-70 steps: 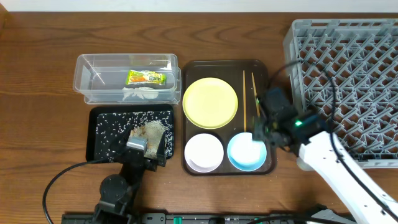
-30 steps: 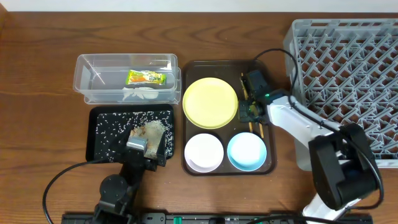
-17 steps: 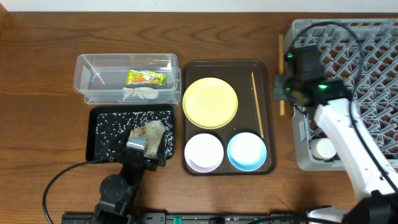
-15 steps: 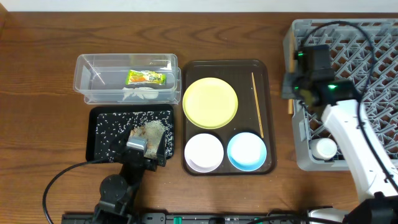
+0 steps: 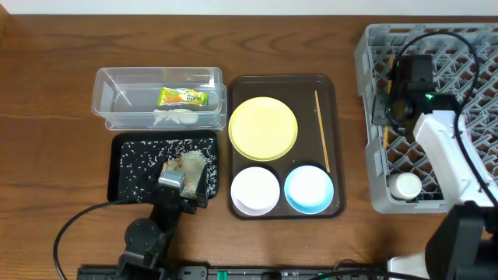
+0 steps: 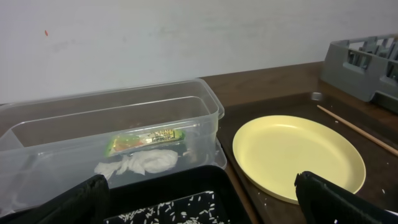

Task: Sort waste into correct bins and load items into the dishwasher rack
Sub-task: 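Move the right gripper to the wooden chopsticks and pinch them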

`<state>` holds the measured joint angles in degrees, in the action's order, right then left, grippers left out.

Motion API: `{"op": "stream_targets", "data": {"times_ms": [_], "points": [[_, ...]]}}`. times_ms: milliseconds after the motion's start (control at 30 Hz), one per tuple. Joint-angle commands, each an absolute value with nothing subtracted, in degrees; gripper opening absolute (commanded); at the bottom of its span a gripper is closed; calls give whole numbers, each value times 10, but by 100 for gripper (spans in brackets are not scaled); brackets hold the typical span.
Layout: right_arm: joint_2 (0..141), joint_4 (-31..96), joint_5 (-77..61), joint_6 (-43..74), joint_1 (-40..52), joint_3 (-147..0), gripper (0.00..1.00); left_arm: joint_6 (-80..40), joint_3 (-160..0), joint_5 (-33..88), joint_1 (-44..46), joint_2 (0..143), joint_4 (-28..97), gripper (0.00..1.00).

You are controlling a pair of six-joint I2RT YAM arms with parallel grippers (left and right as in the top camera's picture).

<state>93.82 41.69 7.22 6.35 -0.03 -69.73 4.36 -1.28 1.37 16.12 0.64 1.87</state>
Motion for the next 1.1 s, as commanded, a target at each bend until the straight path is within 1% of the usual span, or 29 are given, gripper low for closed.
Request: {"op": "stream_targets", "data": {"times_ms": [0, 67, 233, 333, 467, 533, 633, 700, 767, 867, 967, 1067], "points": [[934, 411, 60, 67, 4, -701, 53, 44, -2, 10, 158, 3, 40, 97], [924, 408, 38, 76, 15, -702, 56, 44, -2, 10, 158, 3, 40, 97], [899, 415, -43, 82, 58, -702, 59, 44, -2, 10, 158, 3, 40, 97], [898, 426, -50, 95, 97, -701, 62, 44, -2, 11, 158, 3, 40, 97], [907, 429, -50, 120, 146, -688, 63, 44, -2, 10, 158, 3, 40, 97], [914, 423, -44, 129, 167, -676, 61, 44, -2, 11, 158, 3, 40, 97], [935, 411, 13, 152, 189, -658, 55, 44, -2, 10, 158, 3, 40, 97], [952, 399, 55, 174, 196, -645, 49, 44, -2, 10, 158, 3, 40, 97], [974, 381, 62, 176, 198, -634, 43, 44, -2, 10, 158, 3, 40, 97], [1009, 360, 62, 176, 198, -630, 31, 44, -2, 10, 158, 3, 40, 97], [1044, 341, 57, 176, 198, -630, 22, 44, -2, 10, 158, 3, 40, 97], [1078, 329, 57, 178, 198, -630, 20, 44, -2, 10, 158, 3, 40, 97]]}}
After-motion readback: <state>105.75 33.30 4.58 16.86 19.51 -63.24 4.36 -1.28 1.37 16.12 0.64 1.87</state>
